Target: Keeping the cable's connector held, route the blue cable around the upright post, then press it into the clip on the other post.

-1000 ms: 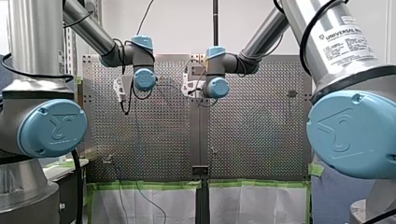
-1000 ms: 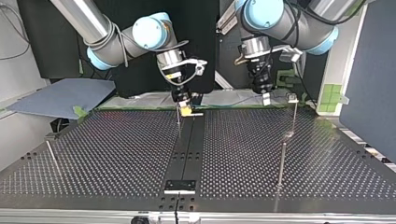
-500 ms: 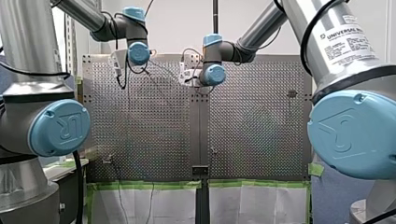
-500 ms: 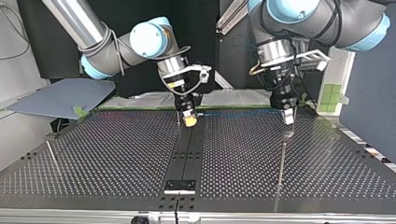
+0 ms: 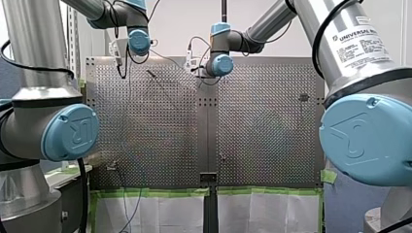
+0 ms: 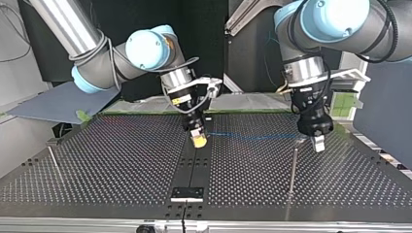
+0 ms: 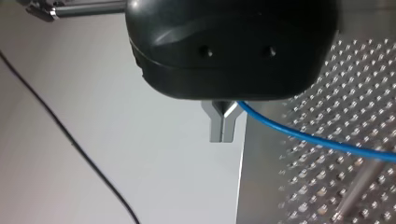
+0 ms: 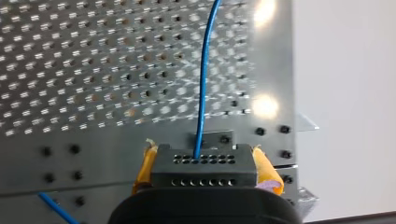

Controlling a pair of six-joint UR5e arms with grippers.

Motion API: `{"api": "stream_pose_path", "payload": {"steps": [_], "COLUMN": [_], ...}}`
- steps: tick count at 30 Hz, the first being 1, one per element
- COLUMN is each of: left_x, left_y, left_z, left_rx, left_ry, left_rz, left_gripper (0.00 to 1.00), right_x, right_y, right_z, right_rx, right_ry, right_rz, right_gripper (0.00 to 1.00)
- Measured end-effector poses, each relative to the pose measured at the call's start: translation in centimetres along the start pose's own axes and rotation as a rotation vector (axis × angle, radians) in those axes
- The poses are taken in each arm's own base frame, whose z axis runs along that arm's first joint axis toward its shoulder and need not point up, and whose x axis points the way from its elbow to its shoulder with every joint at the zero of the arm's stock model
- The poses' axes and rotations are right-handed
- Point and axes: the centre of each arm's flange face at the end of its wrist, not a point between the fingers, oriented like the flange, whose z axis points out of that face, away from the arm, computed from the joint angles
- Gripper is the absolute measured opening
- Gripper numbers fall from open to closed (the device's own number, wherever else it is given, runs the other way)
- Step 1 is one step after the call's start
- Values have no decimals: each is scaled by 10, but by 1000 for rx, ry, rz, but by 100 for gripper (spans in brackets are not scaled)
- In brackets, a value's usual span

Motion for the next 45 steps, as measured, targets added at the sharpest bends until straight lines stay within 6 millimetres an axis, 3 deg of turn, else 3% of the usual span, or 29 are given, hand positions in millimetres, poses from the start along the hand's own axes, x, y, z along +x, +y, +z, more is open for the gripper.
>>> {"api": "stream_pose_path", "payload": {"steps": [5, 13, 25, 31, 45], "left_x": [-11, -10, -4, 1, 67], "left_y": [8, 20, 39, 52, 62], "left_z": [15, 44, 105, 137, 170], "left_rx": [0, 1, 3, 8, 39], "left_ry": [5, 20, 17, 15, 123], "left_rz": [13, 33, 40, 48, 40], "left_gripper": [0, 0, 0, 0, 0], "right_x": [19, 42, 21, 25, 39], "right_y": [0, 4, 5, 8, 12], "right_z": [9, 25, 63, 77, 105], "right_rx": [17, 26, 28, 23, -13], "right_ry": [37, 87, 80, 107, 165], "right_rz": [19, 24, 23, 16, -22], "right_gripper": [0, 0, 0, 0, 0]}}
